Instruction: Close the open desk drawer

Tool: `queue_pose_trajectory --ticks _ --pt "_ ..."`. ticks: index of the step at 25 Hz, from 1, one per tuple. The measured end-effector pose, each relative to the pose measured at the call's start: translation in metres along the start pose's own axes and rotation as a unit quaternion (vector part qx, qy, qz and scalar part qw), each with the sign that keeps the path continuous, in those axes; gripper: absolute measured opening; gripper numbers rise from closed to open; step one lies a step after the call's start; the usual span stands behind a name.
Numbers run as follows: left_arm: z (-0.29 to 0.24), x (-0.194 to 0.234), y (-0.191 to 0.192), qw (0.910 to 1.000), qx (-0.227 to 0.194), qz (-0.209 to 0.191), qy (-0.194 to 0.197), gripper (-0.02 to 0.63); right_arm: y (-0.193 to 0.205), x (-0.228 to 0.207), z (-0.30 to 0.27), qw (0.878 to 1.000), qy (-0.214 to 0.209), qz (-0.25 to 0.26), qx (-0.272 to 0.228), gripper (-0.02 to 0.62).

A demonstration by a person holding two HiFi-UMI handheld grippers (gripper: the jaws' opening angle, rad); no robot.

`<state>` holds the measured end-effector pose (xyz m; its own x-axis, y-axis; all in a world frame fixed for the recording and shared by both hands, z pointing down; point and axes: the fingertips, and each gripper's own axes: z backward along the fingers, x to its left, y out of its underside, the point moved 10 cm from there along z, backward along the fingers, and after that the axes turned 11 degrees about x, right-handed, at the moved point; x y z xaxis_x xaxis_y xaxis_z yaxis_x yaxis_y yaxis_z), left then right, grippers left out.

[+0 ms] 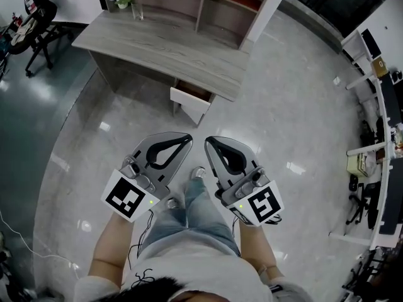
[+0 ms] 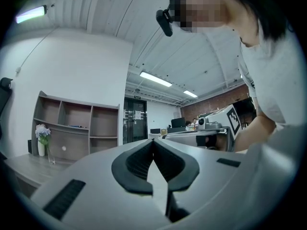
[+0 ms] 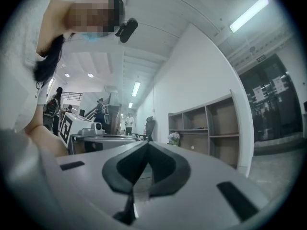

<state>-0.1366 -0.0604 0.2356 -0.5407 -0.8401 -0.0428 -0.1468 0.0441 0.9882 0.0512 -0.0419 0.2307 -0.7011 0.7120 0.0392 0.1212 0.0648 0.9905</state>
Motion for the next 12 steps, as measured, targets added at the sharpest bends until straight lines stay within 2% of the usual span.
queue_pose_trajectory --ticks 12 --pt "-0.063 0.054 0.017 0.9998 -0.009 0.017 -0.012 0.011 0.017 -0.071 -0.050 0.999 -0.029 -0.009 0.010 0.008"
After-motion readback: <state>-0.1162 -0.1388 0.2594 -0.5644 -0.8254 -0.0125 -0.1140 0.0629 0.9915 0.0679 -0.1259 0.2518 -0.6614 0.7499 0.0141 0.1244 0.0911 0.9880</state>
